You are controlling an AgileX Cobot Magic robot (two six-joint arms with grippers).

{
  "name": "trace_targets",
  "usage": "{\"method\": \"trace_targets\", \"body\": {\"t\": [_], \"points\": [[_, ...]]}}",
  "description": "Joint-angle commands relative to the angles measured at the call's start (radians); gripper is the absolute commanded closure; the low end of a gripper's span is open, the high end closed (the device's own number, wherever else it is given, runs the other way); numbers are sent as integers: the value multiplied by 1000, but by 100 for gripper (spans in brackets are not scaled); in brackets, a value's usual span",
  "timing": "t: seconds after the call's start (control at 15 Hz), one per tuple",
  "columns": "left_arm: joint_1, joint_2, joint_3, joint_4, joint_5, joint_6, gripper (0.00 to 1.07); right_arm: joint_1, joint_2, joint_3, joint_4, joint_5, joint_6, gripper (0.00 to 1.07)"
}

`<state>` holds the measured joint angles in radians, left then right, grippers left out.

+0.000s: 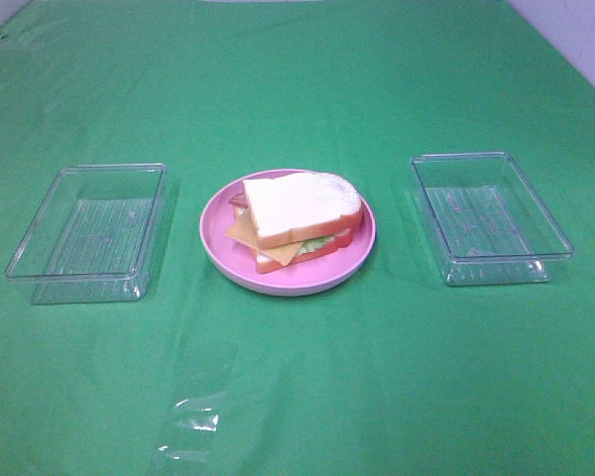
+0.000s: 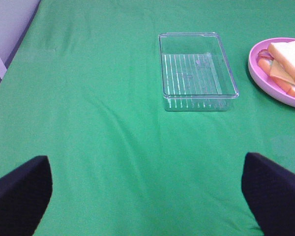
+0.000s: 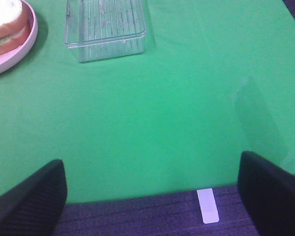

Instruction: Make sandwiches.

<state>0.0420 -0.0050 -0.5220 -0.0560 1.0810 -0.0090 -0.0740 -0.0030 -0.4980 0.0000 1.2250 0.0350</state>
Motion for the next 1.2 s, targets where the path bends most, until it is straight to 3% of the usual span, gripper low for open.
{"method": "trace_targets", "body": {"t": [0.07, 0.2, 1.2], "points": [[-1, -3, 3, -2, -5, 3, 10, -8, -29, 6, 0, -40, -7, 18], [-1, -3, 3, -2, -5, 3, 10, -8, -34, 49, 0, -125, -8, 18], [-1, -4, 3, -2, -5, 3, 10, -8, -33, 46, 0, -128, -8, 18]]}}
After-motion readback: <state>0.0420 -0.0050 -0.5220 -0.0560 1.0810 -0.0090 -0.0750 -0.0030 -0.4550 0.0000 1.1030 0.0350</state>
